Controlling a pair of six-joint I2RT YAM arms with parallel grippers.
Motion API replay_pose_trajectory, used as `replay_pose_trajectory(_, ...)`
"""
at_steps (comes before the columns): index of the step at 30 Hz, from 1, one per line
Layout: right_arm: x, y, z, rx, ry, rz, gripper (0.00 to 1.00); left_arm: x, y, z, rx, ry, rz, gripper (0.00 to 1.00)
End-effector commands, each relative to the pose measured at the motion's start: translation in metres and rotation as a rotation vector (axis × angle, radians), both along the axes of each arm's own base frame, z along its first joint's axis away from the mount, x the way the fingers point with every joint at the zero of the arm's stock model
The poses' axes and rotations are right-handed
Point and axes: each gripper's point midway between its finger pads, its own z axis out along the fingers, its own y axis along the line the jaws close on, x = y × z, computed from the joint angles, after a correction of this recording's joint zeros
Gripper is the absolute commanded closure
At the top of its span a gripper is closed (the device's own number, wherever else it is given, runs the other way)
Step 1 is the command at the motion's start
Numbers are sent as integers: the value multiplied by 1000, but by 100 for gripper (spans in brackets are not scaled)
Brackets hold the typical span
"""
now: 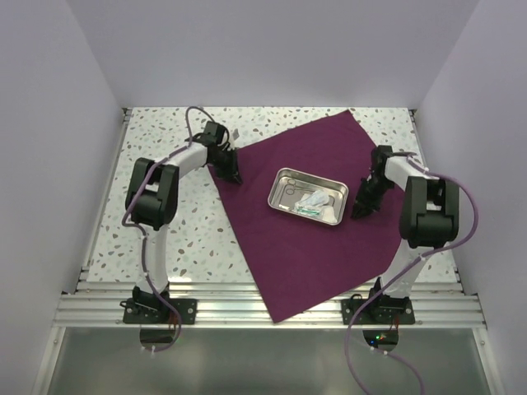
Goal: Prepare the surgical pack
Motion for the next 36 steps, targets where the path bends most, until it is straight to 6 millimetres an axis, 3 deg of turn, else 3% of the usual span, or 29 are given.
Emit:
replay_pose_trajectory(1, 17, 13, -7, 36, -29, 24, 84, 2, -3, 4, -50, 3, 22, 96)
replay_pose_trajectory(4, 18, 22, -19, 40, 1, 46, 84, -3, 23, -11, -28, 68, 104, 100)
replay_pose_trajectory(8, 20, 40, -28, 55, 20, 88, 84, -28, 70, -36, -39, 185, 244, 100)
replay_pose_trajectory(12, 25, 59, -35, 60, 36, 138, 84, -42, 122, -42, 22, 194, 346, 100)
replay_pose_trajectory(14, 26, 66, -37, 63, 44, 161, 84, -55, 132, -42, 43, 207, 361, 100)
replay_pose_trajectory(17, 32, 76, -38, 75, 42, 183, 84, -68, 166, -44, 75, 220, 430, 100)
replay_pose_trajectory(20, 37, 80, -39, 83, 43, 206, 84, -79, 183, -44, 102, 218, 467, 100)
replay_pose_trajectory(24, 38, 58, -35, 9, 64, 243, 81, -86, 189, -42, 117, 224, 483, 100)
replay_pose_trajectory(27, 45, 31, -24, -74, 44, 257, 76, -82, 187, -30, 100, 185, 487, 100)
replay_pose_trajectory(29, 53, 17, -11, -129, 22, 274, 71, -71, 187, -11, 89, 126, 487, 100)
replay_pose_trajectory(32, 64, 18, 7, -125, -25, 257, 68, -49, 179, 26, 78, 17, 464, 100)
replay_pose_trajectory(33, 67, 22, 17, -111, -55, 236, 66, -37, 175, 44, 79, -37, 449, 96)
replay_pose_trajectory(36, 73, 43, 31, -38, -108, 225, 64, -21, 151, 67, 84, -86, 386, 86)
